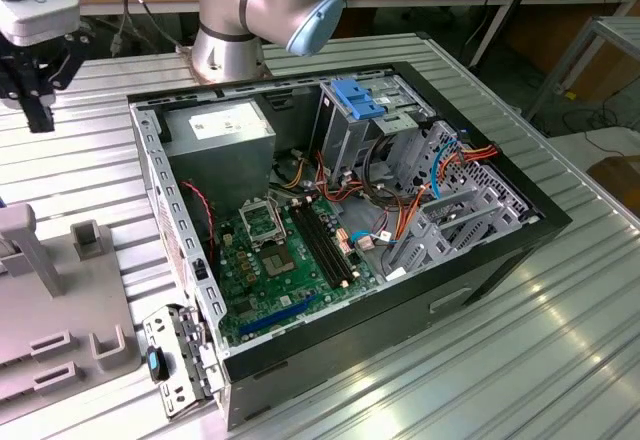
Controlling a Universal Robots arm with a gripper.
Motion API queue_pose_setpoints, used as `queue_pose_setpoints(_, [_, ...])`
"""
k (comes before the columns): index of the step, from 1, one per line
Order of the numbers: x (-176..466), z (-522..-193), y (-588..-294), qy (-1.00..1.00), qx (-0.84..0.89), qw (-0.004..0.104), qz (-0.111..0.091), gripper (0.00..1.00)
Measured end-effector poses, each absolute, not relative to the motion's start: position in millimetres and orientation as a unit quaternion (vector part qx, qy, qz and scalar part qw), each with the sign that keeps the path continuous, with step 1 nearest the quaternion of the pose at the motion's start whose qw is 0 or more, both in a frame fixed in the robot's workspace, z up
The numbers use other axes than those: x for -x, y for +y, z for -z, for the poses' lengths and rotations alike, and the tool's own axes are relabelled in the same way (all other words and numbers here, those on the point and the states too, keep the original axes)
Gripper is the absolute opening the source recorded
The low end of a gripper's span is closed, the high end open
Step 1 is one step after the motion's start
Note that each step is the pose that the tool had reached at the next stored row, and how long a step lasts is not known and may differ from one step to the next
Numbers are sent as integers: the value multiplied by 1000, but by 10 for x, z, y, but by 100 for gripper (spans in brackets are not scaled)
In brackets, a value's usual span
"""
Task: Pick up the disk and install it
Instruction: 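Reach for the disk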
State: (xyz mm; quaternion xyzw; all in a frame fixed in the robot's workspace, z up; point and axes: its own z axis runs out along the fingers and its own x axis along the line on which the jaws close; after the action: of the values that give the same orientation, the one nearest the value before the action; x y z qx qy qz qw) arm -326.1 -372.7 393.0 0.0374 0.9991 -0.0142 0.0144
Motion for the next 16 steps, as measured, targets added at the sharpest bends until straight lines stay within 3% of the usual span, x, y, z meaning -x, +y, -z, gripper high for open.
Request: queue_pose_setpoints(16, [4213, -3908, -3656, 999, -37, 14, 14, 11])
